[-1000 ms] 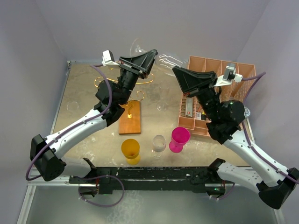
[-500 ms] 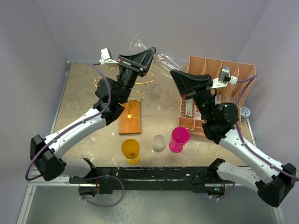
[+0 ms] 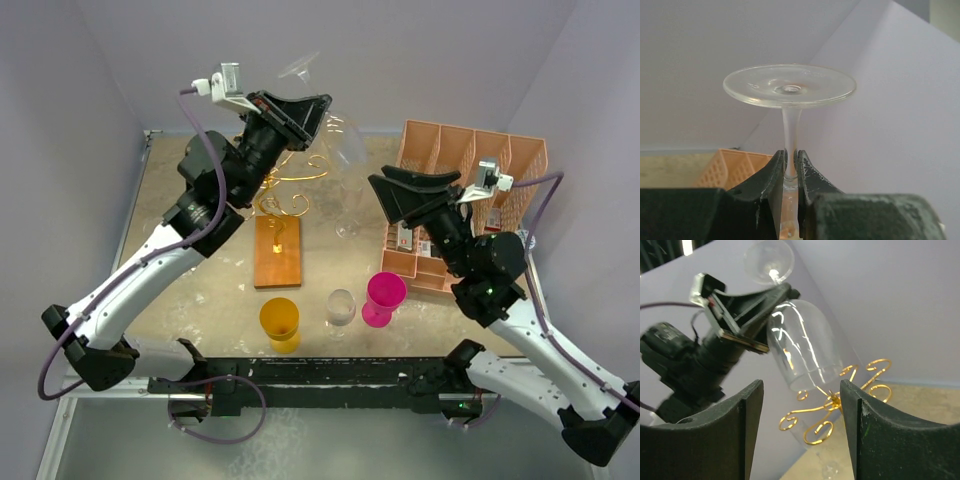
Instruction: Place the wine glass upside down on the wine glass rack
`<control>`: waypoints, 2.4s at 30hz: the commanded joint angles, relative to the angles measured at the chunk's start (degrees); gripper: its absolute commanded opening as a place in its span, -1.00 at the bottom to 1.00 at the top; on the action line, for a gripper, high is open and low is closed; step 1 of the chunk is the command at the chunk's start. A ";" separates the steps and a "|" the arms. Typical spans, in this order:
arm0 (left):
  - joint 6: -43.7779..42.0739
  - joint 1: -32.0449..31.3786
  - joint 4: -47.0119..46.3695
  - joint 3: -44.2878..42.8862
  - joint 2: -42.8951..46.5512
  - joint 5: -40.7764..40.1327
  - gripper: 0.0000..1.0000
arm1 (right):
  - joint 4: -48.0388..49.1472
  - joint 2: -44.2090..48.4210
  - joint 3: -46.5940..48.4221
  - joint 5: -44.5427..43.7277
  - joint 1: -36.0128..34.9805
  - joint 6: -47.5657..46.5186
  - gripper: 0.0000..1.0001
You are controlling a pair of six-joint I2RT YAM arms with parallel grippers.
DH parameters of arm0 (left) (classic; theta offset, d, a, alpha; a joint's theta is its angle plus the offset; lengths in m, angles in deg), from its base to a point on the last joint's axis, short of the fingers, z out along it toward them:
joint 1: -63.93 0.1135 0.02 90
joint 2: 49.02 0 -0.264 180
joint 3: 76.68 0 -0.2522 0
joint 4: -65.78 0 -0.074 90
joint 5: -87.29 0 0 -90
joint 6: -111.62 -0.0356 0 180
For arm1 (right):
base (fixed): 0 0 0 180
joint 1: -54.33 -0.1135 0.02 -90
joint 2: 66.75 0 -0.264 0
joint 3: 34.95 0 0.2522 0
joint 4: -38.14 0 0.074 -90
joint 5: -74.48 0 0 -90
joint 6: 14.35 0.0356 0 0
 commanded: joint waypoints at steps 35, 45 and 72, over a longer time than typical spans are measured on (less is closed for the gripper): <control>-33.94 36.31 29.23 -14.12 -5.22 -8.17 -1.00 | -13.15 4.29 -1.26 -4.19 -0.17 -4.29 0.29; -30.89 44.33 15.60 4.90 -1.20 10.68 -1.00 | -13.90 4.82 -1.17 -4.41 -0.19 -5.36 0.29; -14.93 55.01 -21.23 26.28 -2.80 64.12 -1.00 | -14.03 5.65 -0.72 -2.60 -0.22 -6.20 0.29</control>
